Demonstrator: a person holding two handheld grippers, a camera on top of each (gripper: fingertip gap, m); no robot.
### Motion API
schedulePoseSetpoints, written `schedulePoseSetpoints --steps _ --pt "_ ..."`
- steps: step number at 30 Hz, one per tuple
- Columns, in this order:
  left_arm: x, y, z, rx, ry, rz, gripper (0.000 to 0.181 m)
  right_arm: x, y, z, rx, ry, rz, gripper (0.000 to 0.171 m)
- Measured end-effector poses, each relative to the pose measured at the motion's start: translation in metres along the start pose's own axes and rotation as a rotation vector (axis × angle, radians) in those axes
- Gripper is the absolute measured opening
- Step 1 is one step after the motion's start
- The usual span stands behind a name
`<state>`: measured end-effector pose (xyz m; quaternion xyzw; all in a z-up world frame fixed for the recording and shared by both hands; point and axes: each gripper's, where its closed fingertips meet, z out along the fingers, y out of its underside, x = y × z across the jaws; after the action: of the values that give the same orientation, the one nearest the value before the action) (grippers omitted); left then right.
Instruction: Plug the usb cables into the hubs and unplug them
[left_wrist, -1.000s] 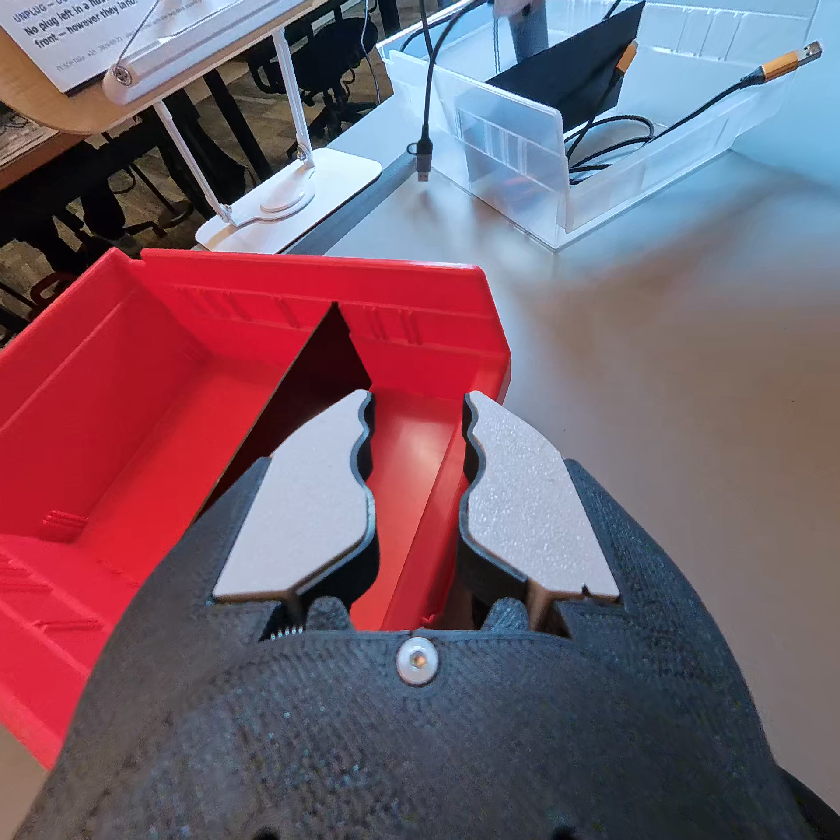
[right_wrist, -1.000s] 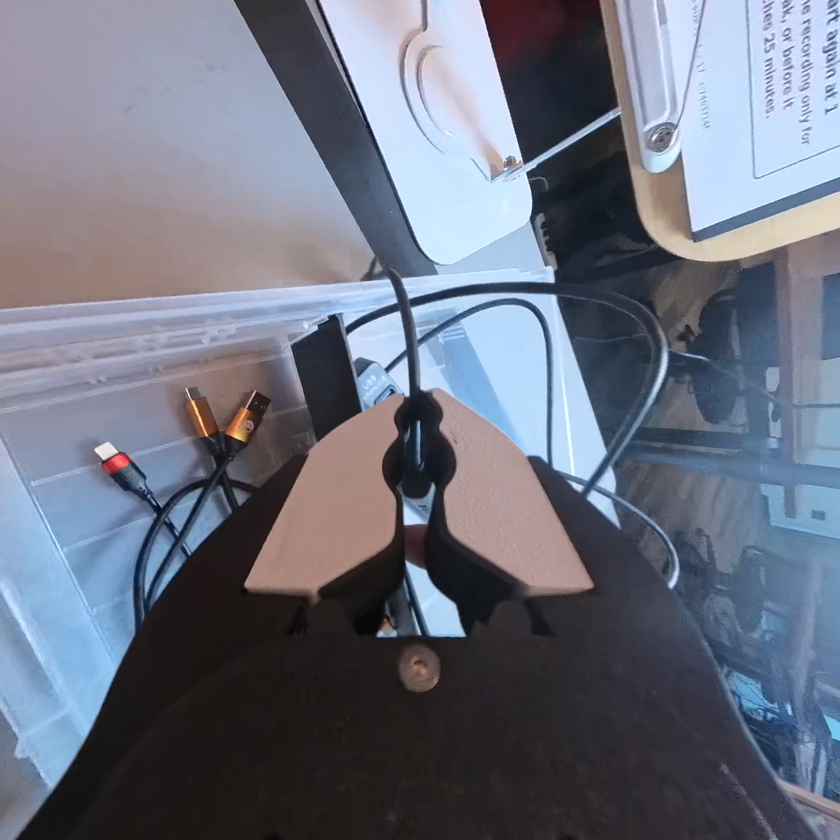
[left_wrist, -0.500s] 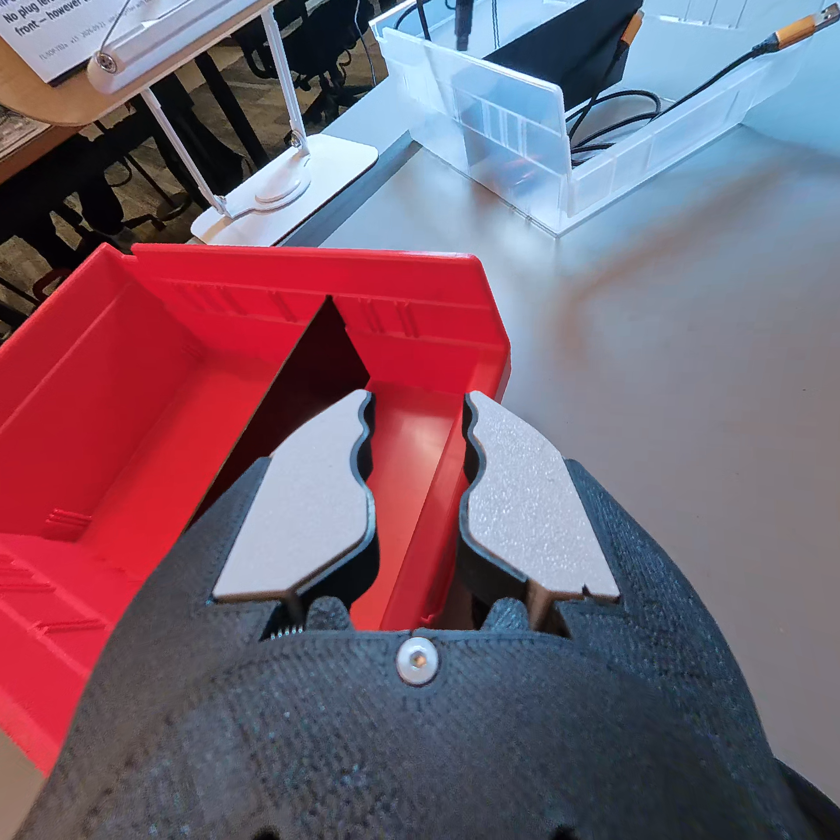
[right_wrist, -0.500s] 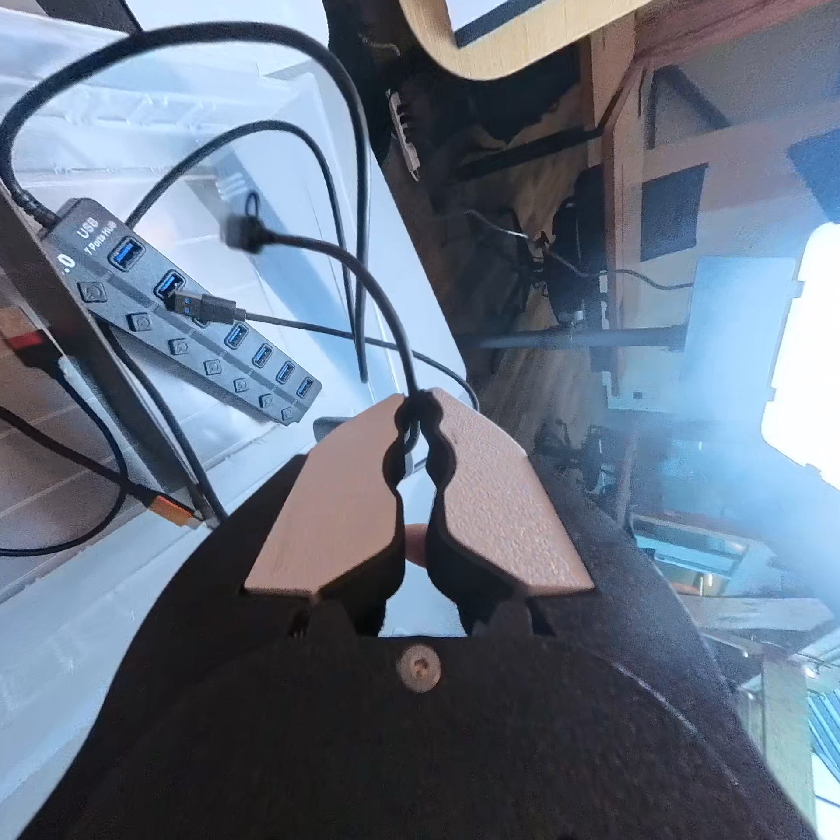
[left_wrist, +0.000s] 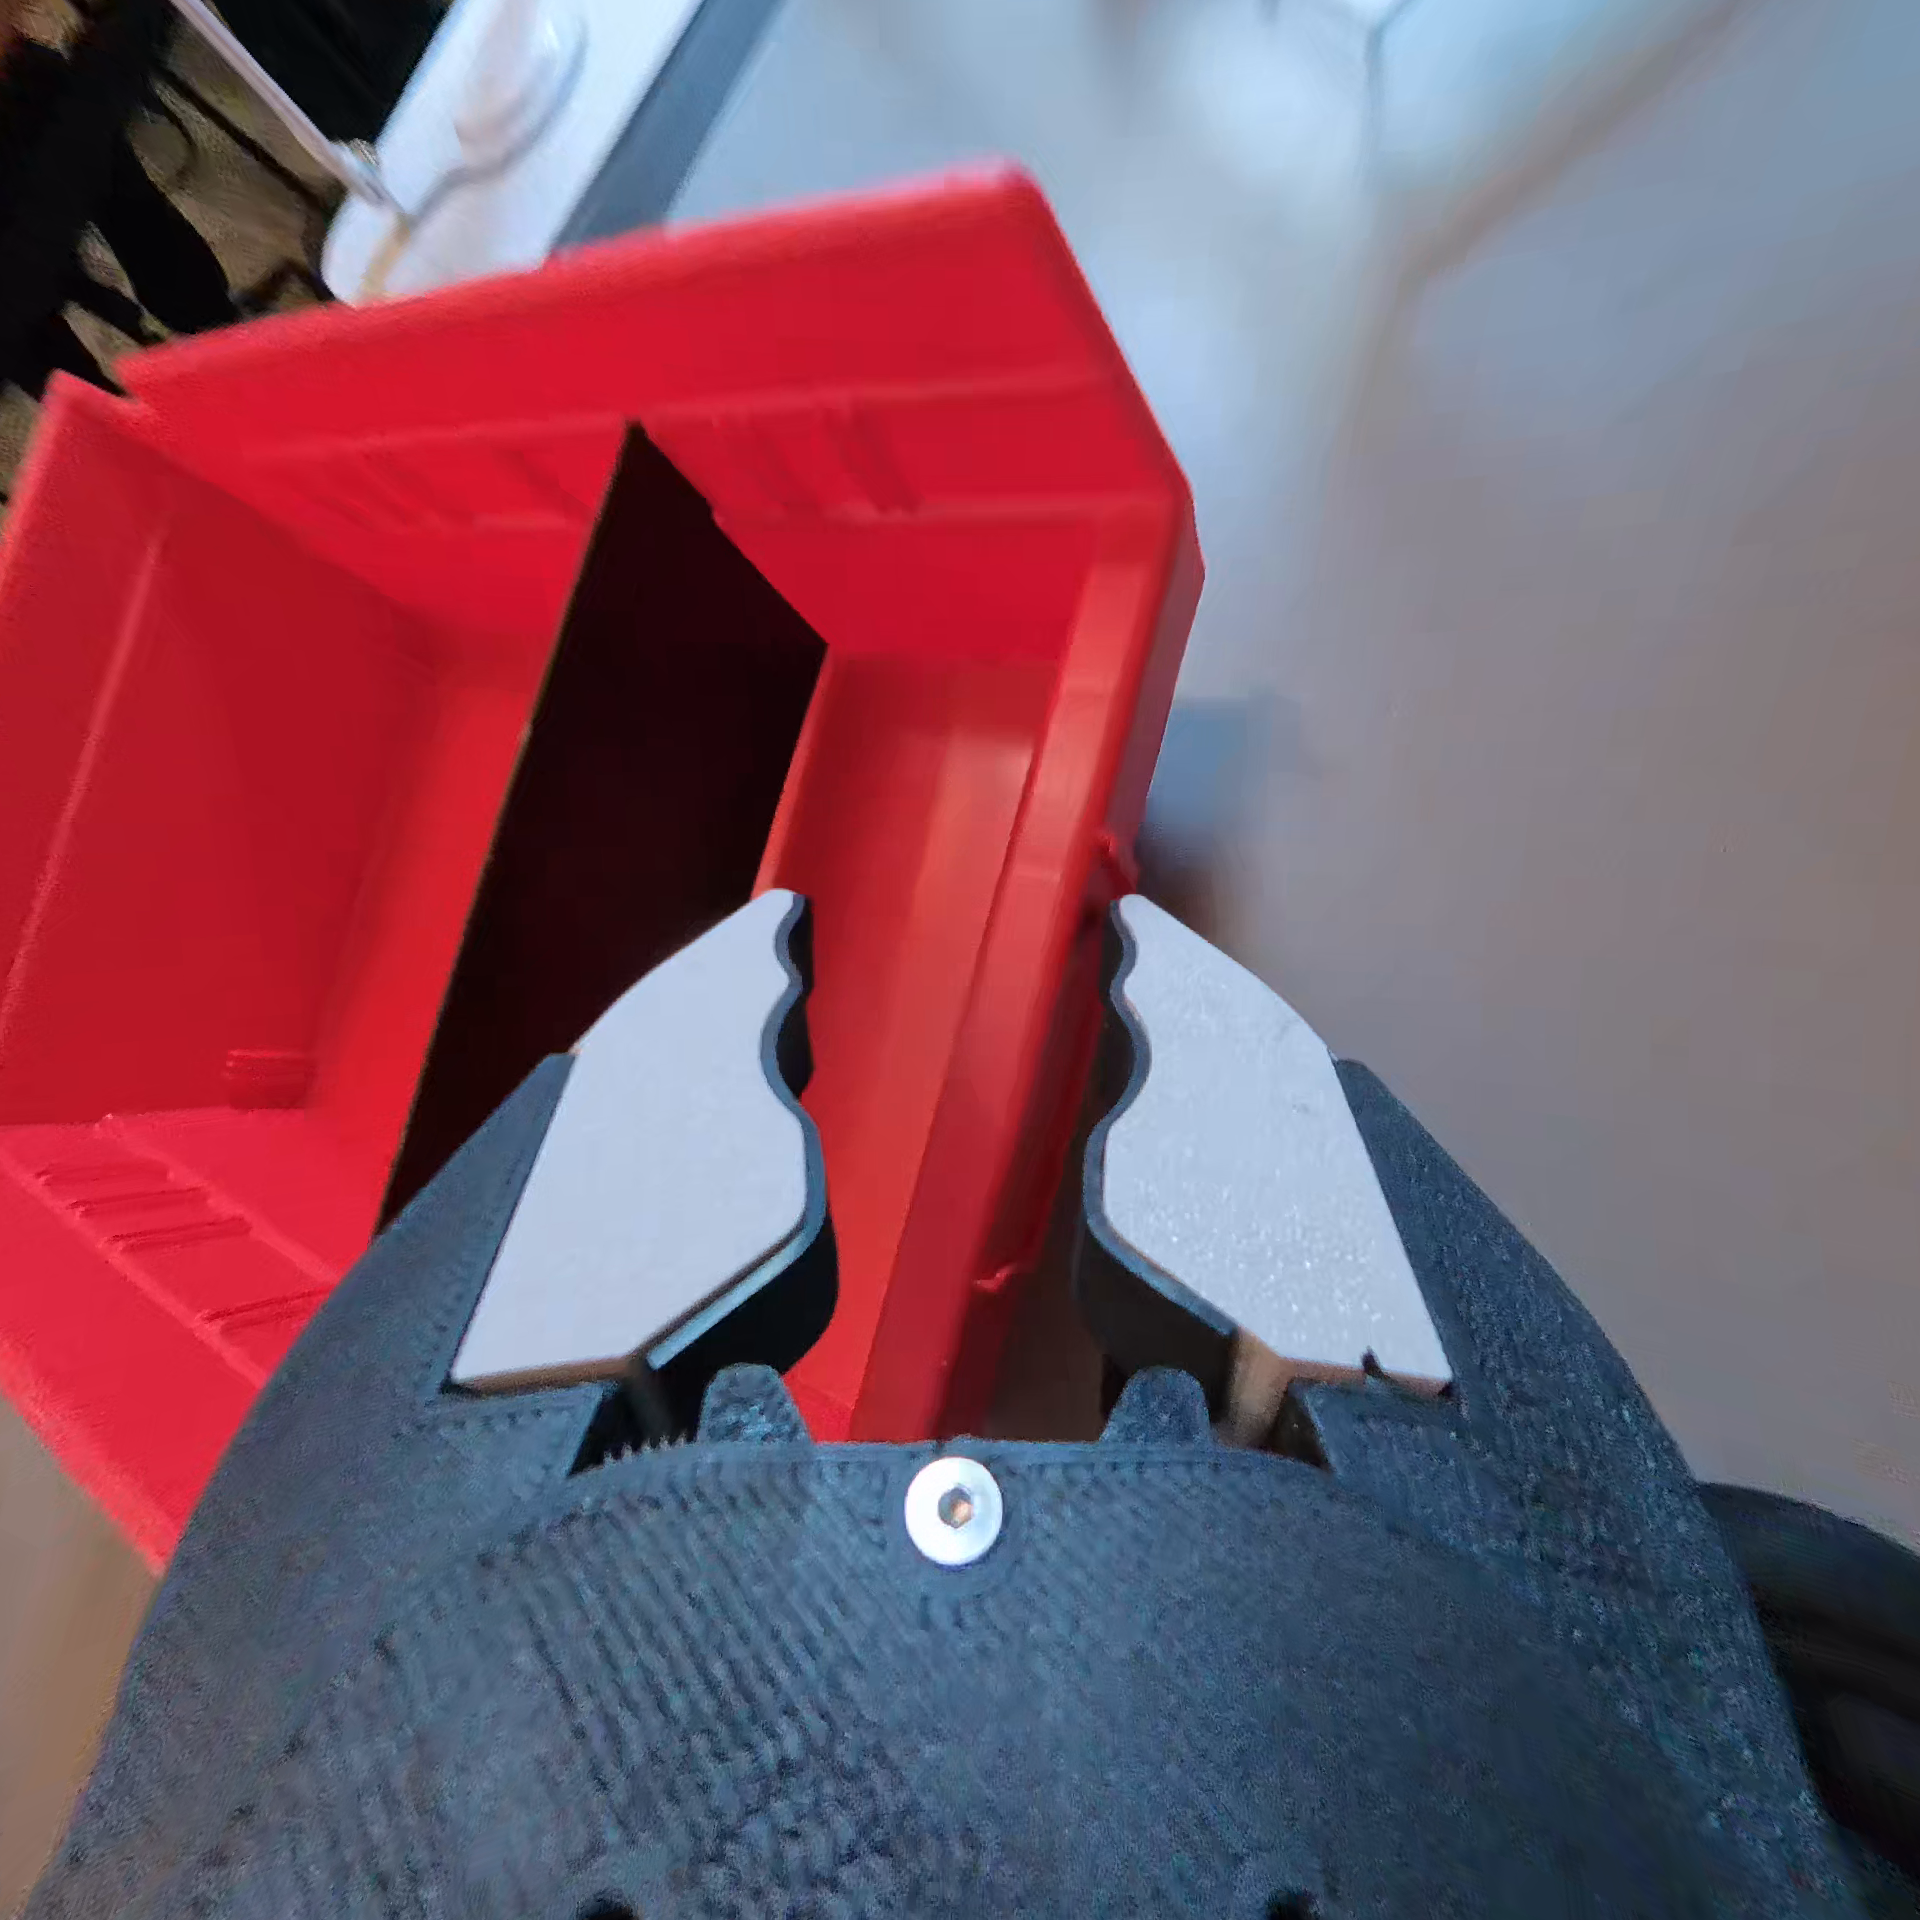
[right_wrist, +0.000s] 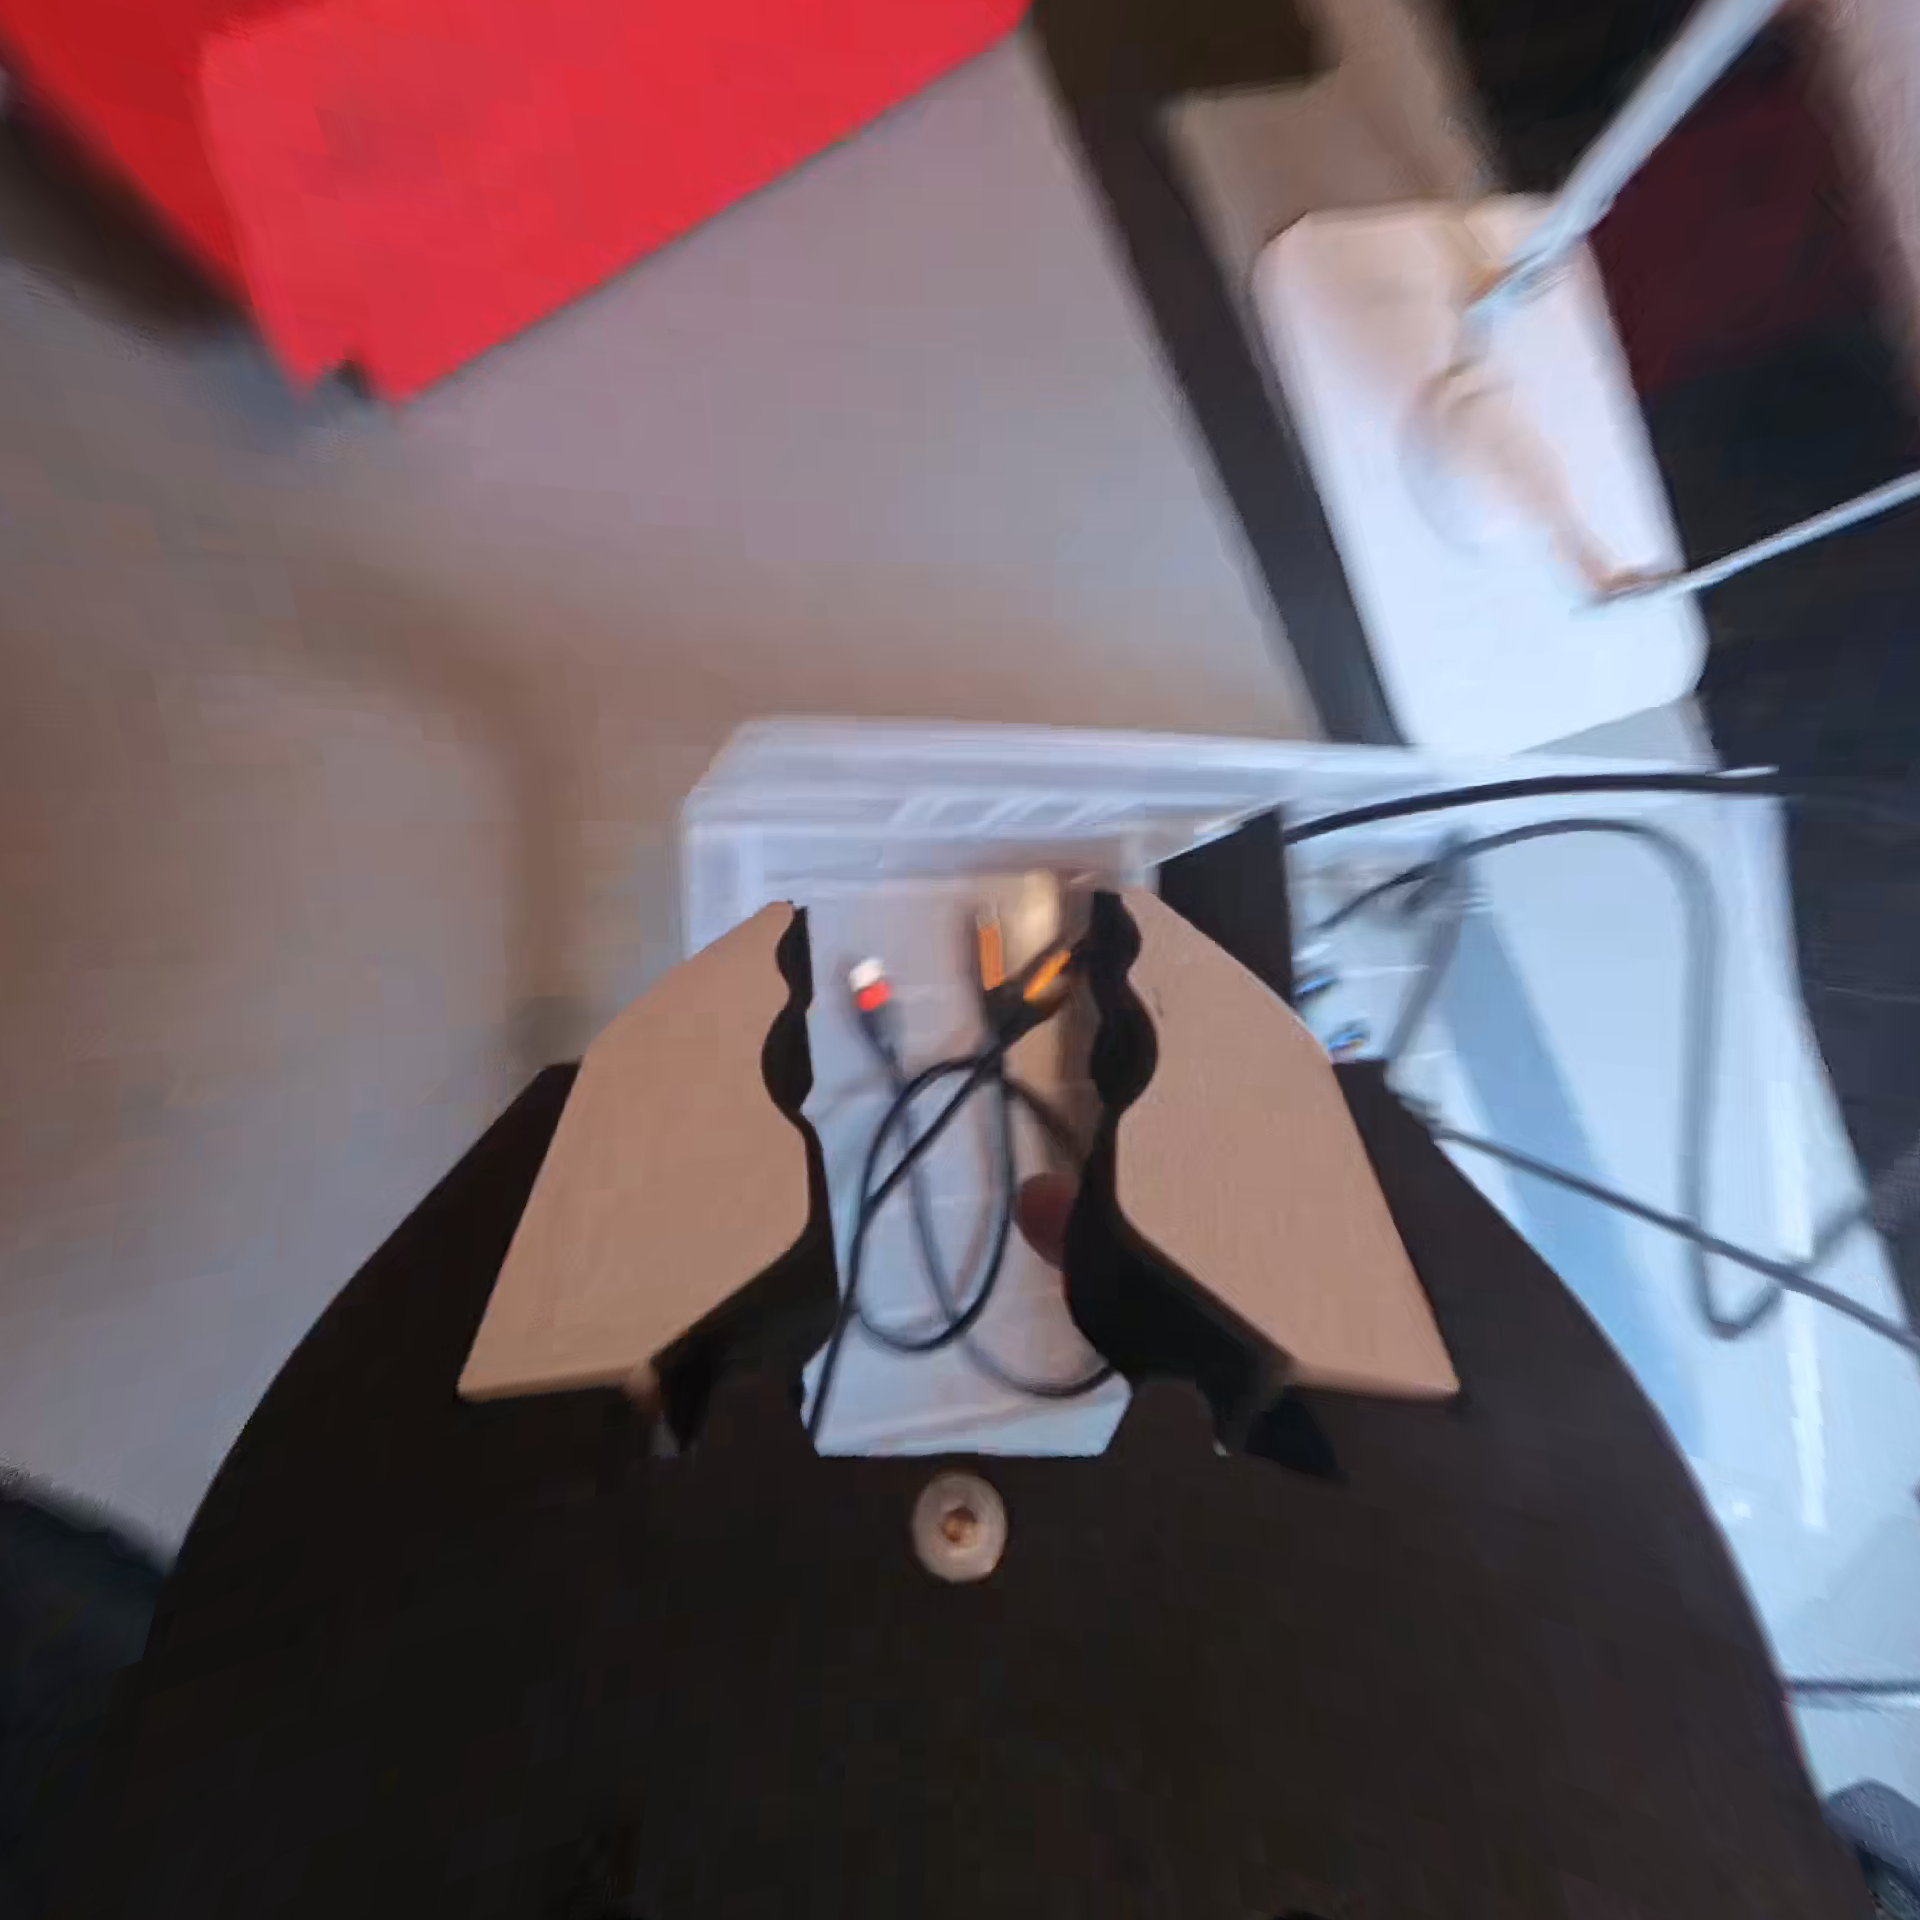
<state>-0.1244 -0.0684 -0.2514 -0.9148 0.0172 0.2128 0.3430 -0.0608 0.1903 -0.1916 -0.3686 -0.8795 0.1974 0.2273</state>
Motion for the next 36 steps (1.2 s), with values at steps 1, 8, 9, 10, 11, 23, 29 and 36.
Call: schedulePoseSetpoints --steps 1,8,9,10,11,23,29,36 --pt "0.003 0.005 0.004 -0.033 0.014 0.015 0.053 -0.019 0.018 0.011 -0.095 -0.04 -0.048 0.061" --pt "0.018 -0.011 0.016 -0.029 0.047 0.151 0.026 -0.056 0.066 0.053 -0.384 0.104 -0.349 0.032" --pt "0.02 -0.014 0.019 -0.013 0.059 0.168 0.026 -0.066 0.063 0.052 -0.369 0.097 -0.368 0.032" --pt "0.023 -0.018 0.021 0.006 0.074 0.193 0.026 -0.079 0.061 0.05 -0.355 0.09 -0.389 0.032" --pt "0.025 -0.024 0.024 0.027 0.094 0.216 0.026 -0.094 0.059 0.046 -0.348 0.084 -0.416 0.032" --pt "0.016 -0.08 0.014 0.272 0.055 0.173 0.032 -0.29 -0.002 -0.065 0.351 -0.142 -0.228 0.048" --pt "0.104 -0.108 -0.052 0.409 0.381 -0.26 0.042 -0.154 0.084 -0.122 0.447 0.463 0.375 0.046" --pt "0.167 -0.139 -0.014 0.448 0.246 -0.527 0.067 -0.093 0.147 -0.076 0.363 0.494 0.657 0.064"
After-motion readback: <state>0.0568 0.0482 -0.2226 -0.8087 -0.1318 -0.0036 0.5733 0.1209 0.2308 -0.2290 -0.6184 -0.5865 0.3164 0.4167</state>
